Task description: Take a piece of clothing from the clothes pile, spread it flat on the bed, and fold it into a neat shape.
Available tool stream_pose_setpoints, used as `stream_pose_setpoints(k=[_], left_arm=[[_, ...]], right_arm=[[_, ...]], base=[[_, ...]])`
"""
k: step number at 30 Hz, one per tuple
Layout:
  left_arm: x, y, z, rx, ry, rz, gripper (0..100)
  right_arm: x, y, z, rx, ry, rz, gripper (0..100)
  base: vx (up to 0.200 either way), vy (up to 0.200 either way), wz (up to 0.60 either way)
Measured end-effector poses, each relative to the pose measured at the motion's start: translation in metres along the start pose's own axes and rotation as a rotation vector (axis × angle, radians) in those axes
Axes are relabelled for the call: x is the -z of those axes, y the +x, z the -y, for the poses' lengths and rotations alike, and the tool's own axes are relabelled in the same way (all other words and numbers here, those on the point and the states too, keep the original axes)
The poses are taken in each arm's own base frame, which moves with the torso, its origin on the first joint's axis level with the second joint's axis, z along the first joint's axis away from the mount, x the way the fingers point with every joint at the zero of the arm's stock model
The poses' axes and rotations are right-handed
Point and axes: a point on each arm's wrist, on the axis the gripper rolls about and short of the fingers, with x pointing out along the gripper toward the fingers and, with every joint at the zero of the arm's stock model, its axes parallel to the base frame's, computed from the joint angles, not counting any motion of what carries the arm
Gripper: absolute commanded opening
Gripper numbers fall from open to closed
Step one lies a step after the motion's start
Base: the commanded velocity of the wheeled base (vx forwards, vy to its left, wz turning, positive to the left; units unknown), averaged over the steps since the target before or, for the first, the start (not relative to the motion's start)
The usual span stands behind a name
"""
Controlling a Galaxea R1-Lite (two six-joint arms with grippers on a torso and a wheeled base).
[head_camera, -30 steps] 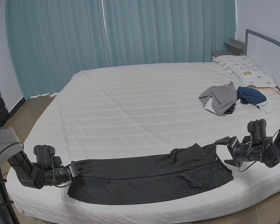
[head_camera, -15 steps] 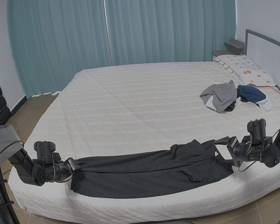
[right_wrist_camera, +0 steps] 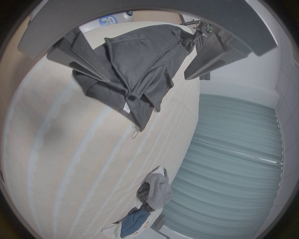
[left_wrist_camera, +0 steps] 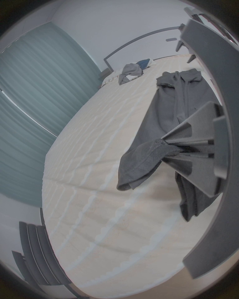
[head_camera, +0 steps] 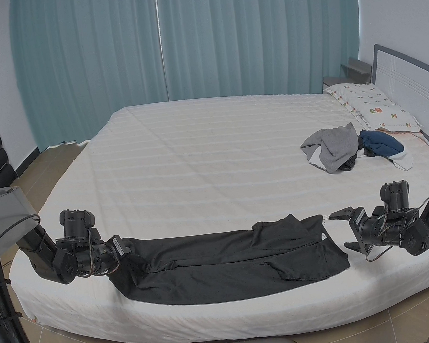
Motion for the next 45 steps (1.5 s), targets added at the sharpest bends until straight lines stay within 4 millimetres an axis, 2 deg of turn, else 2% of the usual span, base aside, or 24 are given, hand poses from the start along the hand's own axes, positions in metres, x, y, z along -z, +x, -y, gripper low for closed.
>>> stream_pose_setpoints(k=[4, 8, 13, 29, 35, 41, 45], left_arm=[[0.005, -0.005, 0.016, 0.010, 0.011, -0.001, 0], [0.005, -0.009, 0.024, 0.013, 0.021, -0.001, 0], [0.015, -0.015, 0.041, -0.024, 0.034, -0.045, 0], [0.026, -0.023, 0.118, 0.005, 0.027, -0.119, 0], [0.033, -0.016, 0.143, 0.026, 0.047, -0.156, 0], [0.040, -0.001, 0.156, 0.023, 0.043, -0.189, 0], [0.046, 0.009, 0.163, 0.025, 0.043, -0.205, 0]], right_arm=[[0.000, -0.001, 0.000, -0.001, 0.000, 0.001, 100], [0.000, -0.001, -0.001, -0.002, 0.000, 0.001, 100], [0.000, -0.001, -0.001, -0.004, -0.001, 0.003, 100], [0.000, -0.003, -0.003, -0.009, -0.003, 0.004, 100], [0.000, -0.002, -0.003, -0.010, -0.005, 0.003, 100], [0.000, -0.002, -0.003, -0.009, -0.005, 0.002, 100], [0.000, -0.002, -0.003, -0.009, -0.005, 0.002, 100]], base=[[0.000, -0.200, 0.00], [0.000, -0.200, 0.00], [0.000, -0.200, 0.00], [0.000, -0.200, 0.00], [0.000, -0.200, 0.00], [0.000, -0.200, 0.00], [0.000, 0.000, 0.00]])
